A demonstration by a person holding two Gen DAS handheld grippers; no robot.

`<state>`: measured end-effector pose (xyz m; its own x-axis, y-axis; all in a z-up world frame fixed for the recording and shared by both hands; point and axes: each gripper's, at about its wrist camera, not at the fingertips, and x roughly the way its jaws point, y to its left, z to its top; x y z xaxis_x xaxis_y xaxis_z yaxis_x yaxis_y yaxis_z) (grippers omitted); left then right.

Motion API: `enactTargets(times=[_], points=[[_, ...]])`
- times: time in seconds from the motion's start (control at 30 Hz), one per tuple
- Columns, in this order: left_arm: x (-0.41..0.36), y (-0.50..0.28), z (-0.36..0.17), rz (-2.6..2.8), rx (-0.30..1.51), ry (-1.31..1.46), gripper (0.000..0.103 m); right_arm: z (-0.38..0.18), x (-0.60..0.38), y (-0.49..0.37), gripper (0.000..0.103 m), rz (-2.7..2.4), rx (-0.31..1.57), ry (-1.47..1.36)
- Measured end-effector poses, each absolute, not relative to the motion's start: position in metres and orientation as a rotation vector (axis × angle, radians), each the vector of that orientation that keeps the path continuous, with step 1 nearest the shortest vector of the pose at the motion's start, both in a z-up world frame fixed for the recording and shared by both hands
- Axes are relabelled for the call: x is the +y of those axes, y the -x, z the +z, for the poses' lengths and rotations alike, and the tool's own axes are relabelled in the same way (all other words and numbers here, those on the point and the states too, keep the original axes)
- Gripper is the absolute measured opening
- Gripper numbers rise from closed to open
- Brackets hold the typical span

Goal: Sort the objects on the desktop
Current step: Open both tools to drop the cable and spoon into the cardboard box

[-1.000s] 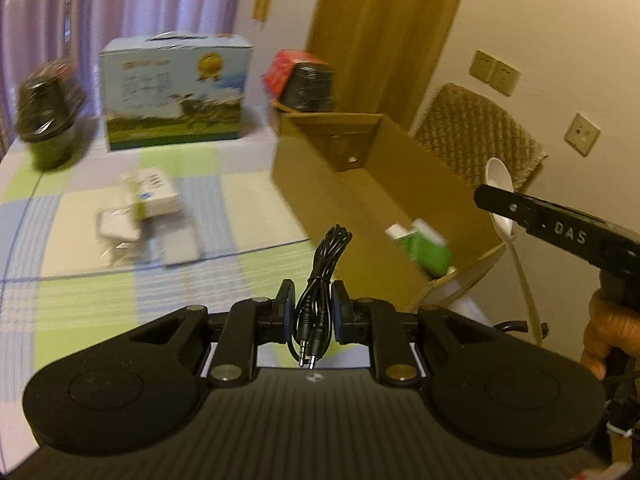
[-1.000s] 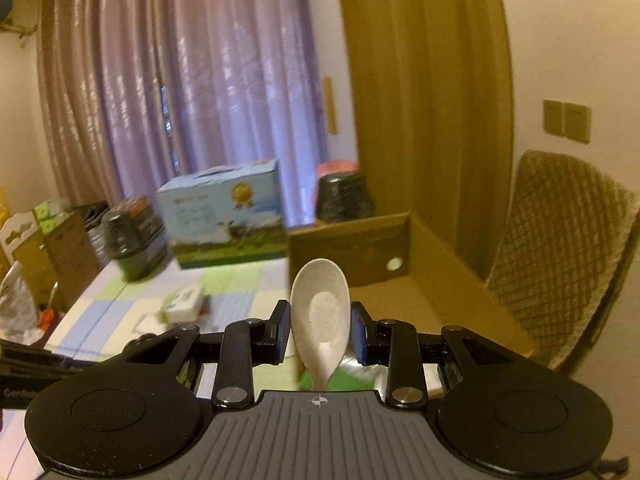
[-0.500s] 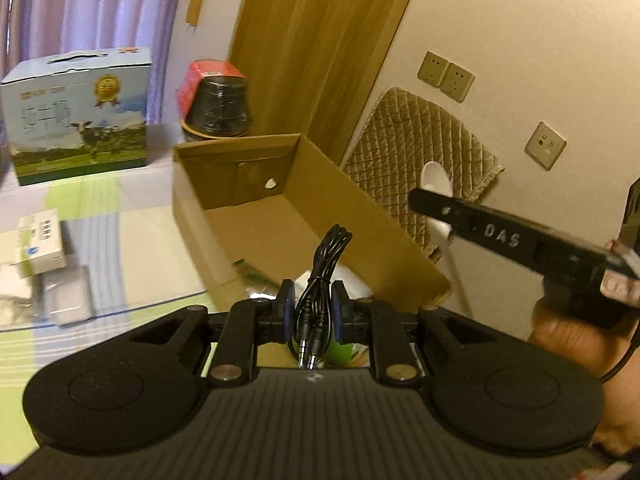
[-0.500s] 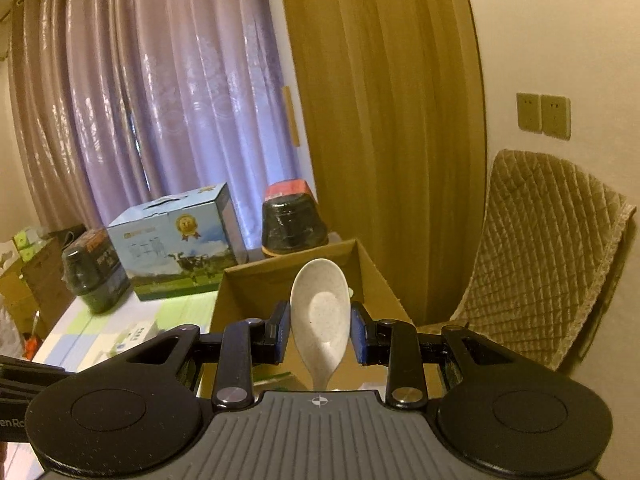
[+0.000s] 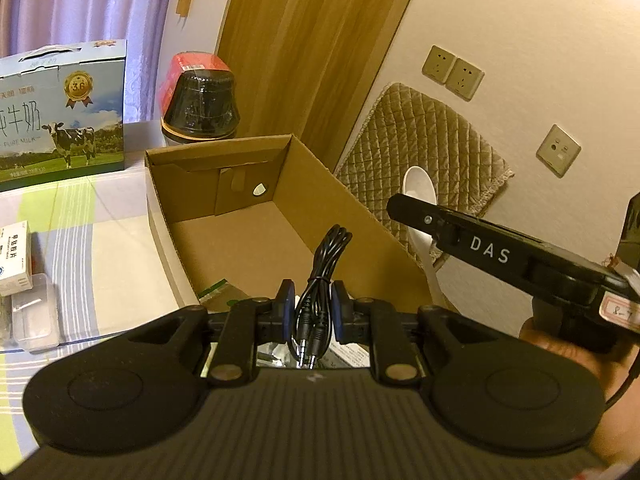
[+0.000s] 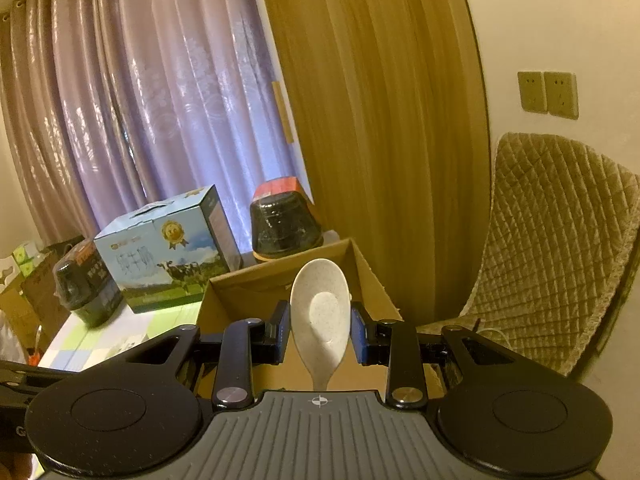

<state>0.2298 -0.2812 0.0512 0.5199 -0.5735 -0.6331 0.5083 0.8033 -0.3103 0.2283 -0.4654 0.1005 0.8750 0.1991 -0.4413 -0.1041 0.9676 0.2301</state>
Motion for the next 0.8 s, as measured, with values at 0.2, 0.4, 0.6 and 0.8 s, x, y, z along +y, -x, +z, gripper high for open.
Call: enactTargets(times=[0.2, 0.4, 0.6, 0.8], points=[[-0.277, -0.232, 0.048, -0.602, 0.772, 0.104, 0.036, 0.097, -0.47, -0.229, 0.029, 0.149, 0.486, -0.204], [-0.261, -0.23, 0.045, -0.589, 0.772, 0.109, 0.036, 0.094, -0.467, -0.229, 0.029, 0.152, 0.5, -0.203], [-0.246, -0.228, 0.043, -0.568, 0.773, 0.133, 0.036, 0.098, -0.458, -0.232, 0.029, 0.182, 0.49, -0.209], [-0.23, -0.227, 0.04, -0.542, 0.776, 0.15, 0.037, 0.104, -0.454, -0.231, 0.063, 0.171, 0.456, -0.214]])
